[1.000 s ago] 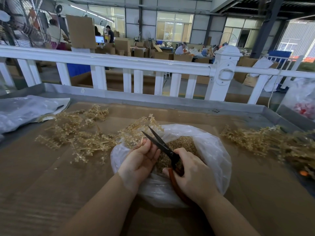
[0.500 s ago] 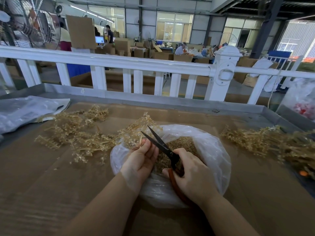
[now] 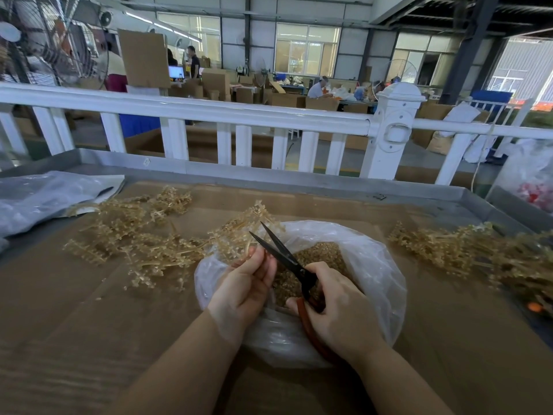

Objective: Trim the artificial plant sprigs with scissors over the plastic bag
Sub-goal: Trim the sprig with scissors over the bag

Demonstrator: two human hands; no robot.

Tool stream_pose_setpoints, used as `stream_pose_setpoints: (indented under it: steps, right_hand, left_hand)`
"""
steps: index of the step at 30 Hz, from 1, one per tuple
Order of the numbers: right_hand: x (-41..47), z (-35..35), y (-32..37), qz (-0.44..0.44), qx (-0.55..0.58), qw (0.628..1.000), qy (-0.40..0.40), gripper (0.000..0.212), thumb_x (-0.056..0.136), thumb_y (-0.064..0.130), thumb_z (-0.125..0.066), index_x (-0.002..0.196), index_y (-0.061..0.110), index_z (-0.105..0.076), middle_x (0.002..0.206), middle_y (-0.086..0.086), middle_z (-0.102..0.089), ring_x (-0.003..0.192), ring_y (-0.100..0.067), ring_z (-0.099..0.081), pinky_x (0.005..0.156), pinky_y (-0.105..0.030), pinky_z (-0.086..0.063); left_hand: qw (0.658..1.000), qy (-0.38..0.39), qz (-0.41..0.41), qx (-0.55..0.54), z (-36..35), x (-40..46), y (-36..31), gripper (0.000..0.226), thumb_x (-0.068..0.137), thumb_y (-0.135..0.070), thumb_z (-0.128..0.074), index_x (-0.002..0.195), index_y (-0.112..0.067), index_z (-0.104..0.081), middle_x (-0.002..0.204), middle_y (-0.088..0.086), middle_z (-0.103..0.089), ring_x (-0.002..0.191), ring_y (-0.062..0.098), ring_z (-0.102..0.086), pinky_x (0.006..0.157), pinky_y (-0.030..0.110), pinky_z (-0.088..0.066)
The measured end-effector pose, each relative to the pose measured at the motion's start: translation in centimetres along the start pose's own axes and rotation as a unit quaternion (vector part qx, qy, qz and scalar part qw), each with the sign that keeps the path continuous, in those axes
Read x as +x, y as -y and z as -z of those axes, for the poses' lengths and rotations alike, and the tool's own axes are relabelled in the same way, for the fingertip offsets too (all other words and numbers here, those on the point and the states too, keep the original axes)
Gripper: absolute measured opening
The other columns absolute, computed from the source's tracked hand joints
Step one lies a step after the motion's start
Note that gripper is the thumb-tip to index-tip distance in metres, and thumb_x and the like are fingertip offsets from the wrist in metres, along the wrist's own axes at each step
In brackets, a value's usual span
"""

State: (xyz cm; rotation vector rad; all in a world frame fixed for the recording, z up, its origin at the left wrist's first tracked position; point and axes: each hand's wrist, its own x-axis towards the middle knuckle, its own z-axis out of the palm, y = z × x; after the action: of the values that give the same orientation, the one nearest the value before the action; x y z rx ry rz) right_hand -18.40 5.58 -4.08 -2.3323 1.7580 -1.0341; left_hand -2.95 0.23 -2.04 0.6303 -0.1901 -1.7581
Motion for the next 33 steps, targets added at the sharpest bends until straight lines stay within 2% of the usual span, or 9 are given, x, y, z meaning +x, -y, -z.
stream_pose_setpoints:
  steps: [3, 6, 11, 15, 17, 19, 21, 24, 33]
  right_hand:
    - [0.0, 0.1, 0.0, 0.002, 0.002, 1.0, 0.0, 0.045, 0.078, 0.06, -0.061, 0.113, 0.032, -0.052, 0.096, 0.018, -0.058, 0.087, 0.001, -0.053, 0.072, -0.012, -0.042]
    - [0.0, 0.2, 0.1, 0.005, 0.0, 1.0, -0.004, 0.045, 0.079, 0.058, -0.063, 0.113, 0.031, -0.053, 0.098, 0.016, -0.06, 0.089, -0.001, -0.055, 0.073, -0.014, -0.044]
    - [0.0, 0.1, 0.1, 0.007, -0.006, 1.0, -0.01, 0.047, 0.078, 0.057, -0.065, 0.114, 0.029, -0.054, 0.1, 0.015, -0.061, 0.091, -0.002, -0.056, 0.074, -0.014, -0.045]
    - [-0.1, 0.1, 0.2, 0.004, -0.003, 1.0, -0.01, 0.046, 0.078, 0.058, -0.064, 0.113, 0.03, -0.053, 0.098, 0.016, -0.06, 0.09, -0.002, -0.056, 0.074, -0.017, -0.047]
    - [-0.1, 0.1, 0.2, 0.004, 0.002, 1.0, -0.011, 0.045, 0.078, 0.057, -0.065, 0.112, 0.03, -0.053, 0.097, 0.017, -0.059, 0.088, 0.0, -0.055, 0.073, -0.015, -0.046]
    - [-0.1, 0.2, 0.2, 0.0, 0.013, 1.0, -0.014, 0.043, 0.078, 0.056, -0.065, 0.111, 0.031, -0.054, 0.093, 0.02, -0.056, 0.086, 0.002, -0.052, 0.073, -0.009, -0.042]
    - [-0.2, 0.2, 0.2, -0.003, 0.022, 1.0, -0.02, 0.043, 0.078, 0.057, -0.064, 0.111, 0.031, -0.054, 0.092, 0.021, -0.055, 0.085, 0.004, -0.051, 0.073, -0.005, -0.038]
    - [-0.2, 0.3, 0.2, -0.005, 0.028, 0.999, -0.019, 0.045, 0.077, 0.057, -0.063, 0.112, 0.031, -0.055, 0.096, 0.02, -0.057, 0.089, 0.003, -0.052, 0.076, -0.008, -0.041]
    - [-0.1, 0.3, 0.2, -0.002, -0.009, 1.0, 0.013, 0.048, 0.078, 0.062, -0.059, 0.116, 0.033, -0.051, 0.099, 0.02, -0.056, 0.088, 0.004, -0.049, 0.069, -0.003, -0.034]
  left_hand:
    - [1.0, -0.001, 0.0, 0.011, -0.1, 0.0, 0.0, 0.012, 0.09, 0.0, -0.052, 0.08, -0.005, -0.057, 0.063, 0.005, -0.066, 0.054, 0.011, -0.067, 0.054, 0.021, -0.057]
    - [0.998, -0.002, -0.006, 0.056, 0.0, -0.2, 0.1, 0.008, 0.091, 0.002, -0.053, 0.09, -0.005, -0.055, 0.074, 0.007, -0.067, 0.058, 0.012, -0.068, 0.058, 0.023, -0.057]
    - [0.994, 0.005, -0.027, 0.102, 0.3, -0.2, 0.5, 0.022, 0.089, 0.005, -0.055, 0.108, -0.006, -0.052, 0.073, 0.008, -0.07, 0.063, 0.014, -0.069, 0.063, 0.024, -0.057]
    - [0.994, 0.049, -0.015, 0.096, 0.8, -0.4, 0.2, 0.013, 0.078, 0.003, -0.06, 0.09, -0.002, -0.061, 0.078, 0.009, -0.073, 0.069, 0.016, -0.071, 0.069, 0.026, -0.057]
    - [0.993, 0.068, -0.009, 0.094, 1.0, -0.5, 0.0, 0.016, 0.07, 0.002, -0.062, 0.086, -0.002, -0.063, 0.082, 0.01, -0.072, 0.073, 0.016, -0.072, 0.073, 0.027, -0.057]
    - [0.994, 0.065, -0.009, 0.093, 1.0, -0.4, 0.0, 0.017, 0.069, 0.003, -0.062, 0.085, -0.001, -0.061, 0.08, 0.01, -0.071, 0.072, 0.016, -0.072, 0.07, 0.025, -0.058]
    - [0.995, 0.039, -0.011, 0.086, 0.8, -0.3, 0.1, 0.012, 0.073, 0.004, -0.062, 0.08, -0.004, -0.057, 0.072, 0.009, -0.071, 0.066, 0.014, -0.071, 0.063, 0.024, -0.058]
    - [0.998, 0.006, -0.013, 0.061, 0.5, 0.0, 0.1, 0.015, 0.087, 0.002, -0.057, 0.078, -0.009, -0.052, 0.065, 0.008, -0.069, 0.058, 0.014, -0.07, 0.059, 0.025, -0.058]
    - [0.998, -0.008, -0.018, 0.053, 0.1, 0.0, 0.3, 0.02, 0.092, -0.002, -0.053, 0.076, -0.014, -0.05, 0.065, 0.003, -0.069, 0.057, 0.01, -0.068, 0.063, 0.024, -0.057]
